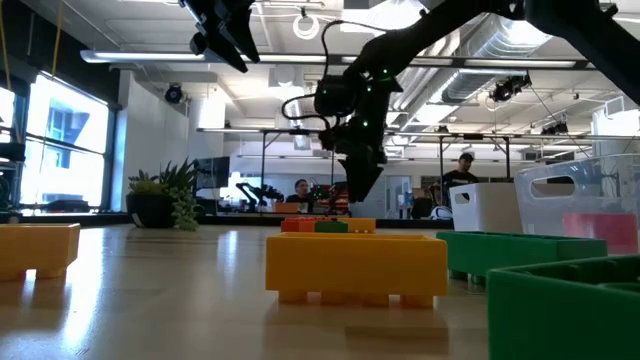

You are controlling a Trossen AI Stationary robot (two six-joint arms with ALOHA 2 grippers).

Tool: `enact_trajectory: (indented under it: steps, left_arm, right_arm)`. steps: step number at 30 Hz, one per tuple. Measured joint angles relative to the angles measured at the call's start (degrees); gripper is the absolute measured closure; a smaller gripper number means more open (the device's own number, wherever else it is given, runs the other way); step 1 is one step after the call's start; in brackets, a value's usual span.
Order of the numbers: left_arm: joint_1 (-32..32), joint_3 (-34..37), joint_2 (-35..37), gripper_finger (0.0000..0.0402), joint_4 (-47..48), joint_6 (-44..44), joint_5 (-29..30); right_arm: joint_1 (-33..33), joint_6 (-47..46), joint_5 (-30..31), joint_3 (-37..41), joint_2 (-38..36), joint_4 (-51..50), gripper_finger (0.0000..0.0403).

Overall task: Sort & place blocks by color
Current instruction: Put the yellow game piece into the bottom white bin

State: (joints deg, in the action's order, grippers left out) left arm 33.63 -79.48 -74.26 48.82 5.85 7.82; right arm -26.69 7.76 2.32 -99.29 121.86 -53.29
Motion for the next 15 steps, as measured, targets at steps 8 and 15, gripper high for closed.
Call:
enact_trajectory:
  steps: [8,15]
  left_arm:
    - [0.0,0.0,0.0,0.0172,0.0,0.0,0.1]
    - [0.0,0.0,0.0,0.0172,0.0,0.0,0.1]
  right_arm:
    - [0.8,1.3,1.3,0.0,3.8,0.0,0.0148]
    - [0.9,1.1,2.0,0.0,6.6,0.0,0.0149]
